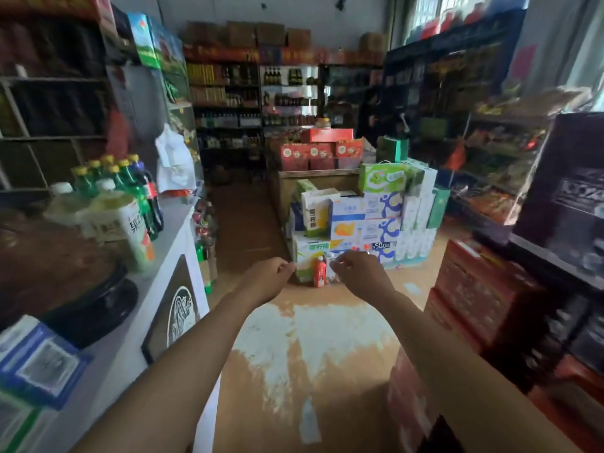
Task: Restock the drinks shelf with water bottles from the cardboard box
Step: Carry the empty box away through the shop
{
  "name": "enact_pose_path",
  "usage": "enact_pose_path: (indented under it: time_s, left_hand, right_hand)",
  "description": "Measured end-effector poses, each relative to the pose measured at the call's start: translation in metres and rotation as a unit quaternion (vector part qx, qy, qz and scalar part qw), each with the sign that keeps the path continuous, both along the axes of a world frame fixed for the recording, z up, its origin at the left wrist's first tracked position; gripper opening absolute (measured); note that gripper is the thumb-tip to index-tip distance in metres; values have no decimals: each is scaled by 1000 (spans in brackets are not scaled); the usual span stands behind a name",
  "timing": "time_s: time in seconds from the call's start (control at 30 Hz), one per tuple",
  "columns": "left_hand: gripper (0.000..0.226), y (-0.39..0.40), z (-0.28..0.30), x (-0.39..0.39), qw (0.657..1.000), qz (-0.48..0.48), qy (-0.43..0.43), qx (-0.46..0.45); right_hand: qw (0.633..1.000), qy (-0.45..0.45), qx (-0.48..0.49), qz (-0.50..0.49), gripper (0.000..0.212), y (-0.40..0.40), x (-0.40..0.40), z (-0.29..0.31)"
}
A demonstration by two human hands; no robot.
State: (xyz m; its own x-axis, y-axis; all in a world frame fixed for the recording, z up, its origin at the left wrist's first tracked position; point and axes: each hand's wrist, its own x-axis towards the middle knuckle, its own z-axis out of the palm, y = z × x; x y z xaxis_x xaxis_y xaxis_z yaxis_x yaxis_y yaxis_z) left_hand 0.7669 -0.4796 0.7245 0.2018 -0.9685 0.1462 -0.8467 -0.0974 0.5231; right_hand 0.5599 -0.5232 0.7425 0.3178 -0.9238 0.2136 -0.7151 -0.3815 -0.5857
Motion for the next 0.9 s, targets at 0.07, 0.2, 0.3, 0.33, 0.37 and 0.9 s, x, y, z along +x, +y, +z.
enact_pose_path:
  time_s: [0.07,0.2,0.3,0.33,0.37,0.9]
  left_hand:
    - [42,-36,-7,20,1000,22,-4,-1]
    - [43,-120,-16,56,998,51,-14,14]
    - [46,-190,-12,87,997,70,-20,19]
    - [46,-208,-12,98,996,79,-21,26]
    - [46,-231,-8,111,995,89,-23,29]
    - [51,-571,-3,365,984,125,-116,53]
  right_hand:
    - [1000,10,3,14,31,-41,25,-8]
    - [999,42,7,34,34,-139,71,-19]
    - [996,70,15,55,36,-218,103,-21]
    - [995,77,23,62,36,-238,113,-21]
    - [994,79,24,67,36,-265,124,-18]
    - [994,52,23,92,38,-624,386,-9]
